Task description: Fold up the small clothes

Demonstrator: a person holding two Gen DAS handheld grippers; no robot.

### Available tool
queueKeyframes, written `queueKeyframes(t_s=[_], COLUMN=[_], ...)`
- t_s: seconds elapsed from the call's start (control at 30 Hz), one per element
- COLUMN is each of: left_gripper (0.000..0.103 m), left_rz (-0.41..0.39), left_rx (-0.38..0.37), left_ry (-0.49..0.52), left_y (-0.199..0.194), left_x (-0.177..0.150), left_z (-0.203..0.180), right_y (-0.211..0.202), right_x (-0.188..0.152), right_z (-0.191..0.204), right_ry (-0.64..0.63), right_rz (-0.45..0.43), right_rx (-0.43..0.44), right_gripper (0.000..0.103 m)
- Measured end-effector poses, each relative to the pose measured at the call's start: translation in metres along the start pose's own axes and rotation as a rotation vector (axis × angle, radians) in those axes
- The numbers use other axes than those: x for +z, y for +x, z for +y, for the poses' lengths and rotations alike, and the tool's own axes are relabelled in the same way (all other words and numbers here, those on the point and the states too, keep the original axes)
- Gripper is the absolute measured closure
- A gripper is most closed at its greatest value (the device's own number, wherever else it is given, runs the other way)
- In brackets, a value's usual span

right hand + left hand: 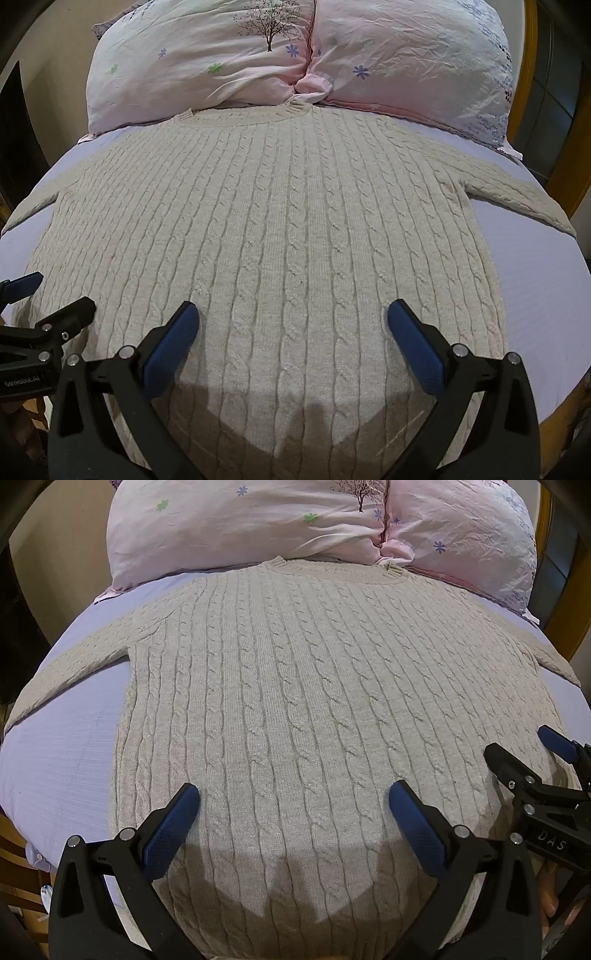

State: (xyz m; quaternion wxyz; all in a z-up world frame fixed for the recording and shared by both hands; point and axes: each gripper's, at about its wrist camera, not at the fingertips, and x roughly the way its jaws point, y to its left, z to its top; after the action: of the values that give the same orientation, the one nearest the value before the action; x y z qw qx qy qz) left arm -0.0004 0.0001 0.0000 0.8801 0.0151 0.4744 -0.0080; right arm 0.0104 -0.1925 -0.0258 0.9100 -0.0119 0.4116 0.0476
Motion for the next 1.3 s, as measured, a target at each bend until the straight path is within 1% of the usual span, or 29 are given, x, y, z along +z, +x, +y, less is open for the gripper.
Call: queueKeyframes(t_s=[1.3], left_gripper=[0.001], left_rz=[-0.012], left_rx=[0.004], left_ry=[-0.002], left_y=[-0.0025], left_x=[-0.0021], left_z=[0.0], right_y=[-0.0002], right_x=[0.0], right_z=[-0.0004], right_ry=[0.0], right_rz=[0.0], right_rx=[0.0], right_gripper=[0.002])
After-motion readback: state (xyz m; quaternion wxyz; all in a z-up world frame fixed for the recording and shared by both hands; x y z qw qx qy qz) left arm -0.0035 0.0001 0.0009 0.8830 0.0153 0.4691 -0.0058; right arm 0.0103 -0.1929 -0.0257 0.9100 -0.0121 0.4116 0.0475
